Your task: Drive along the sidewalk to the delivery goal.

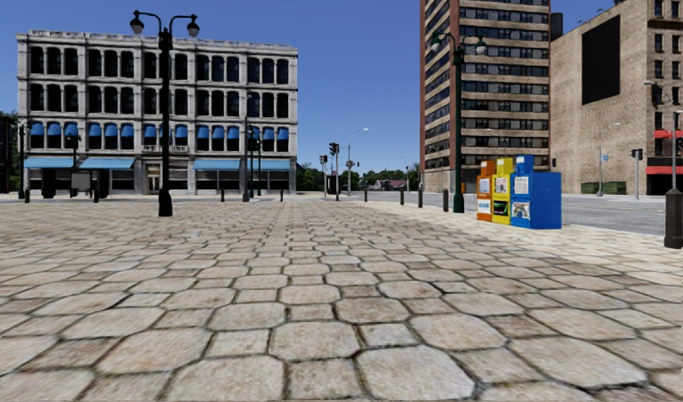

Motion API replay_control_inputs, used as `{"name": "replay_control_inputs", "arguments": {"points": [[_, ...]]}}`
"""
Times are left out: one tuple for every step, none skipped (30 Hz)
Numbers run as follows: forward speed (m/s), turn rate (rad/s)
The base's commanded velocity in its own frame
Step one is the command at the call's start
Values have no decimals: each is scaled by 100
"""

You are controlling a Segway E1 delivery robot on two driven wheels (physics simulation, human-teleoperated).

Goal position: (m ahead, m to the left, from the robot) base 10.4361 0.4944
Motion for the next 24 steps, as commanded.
{"name": "replay_control_inputs", "arguments": {"points": [[200, 0], [200, 0], [200, 0], [200, 0], [200, 0], [200, 0], [200, 0], [200, 0], [200, 0], [200, 0], [200, 0], [200, 0], [200, 0], [200, 0], [200, 0], [200, 0], [200, 0], [200, 0], [200, 0], [200, 0], [200, 0], [200, 0], [200, 0], [200, 0]]}}
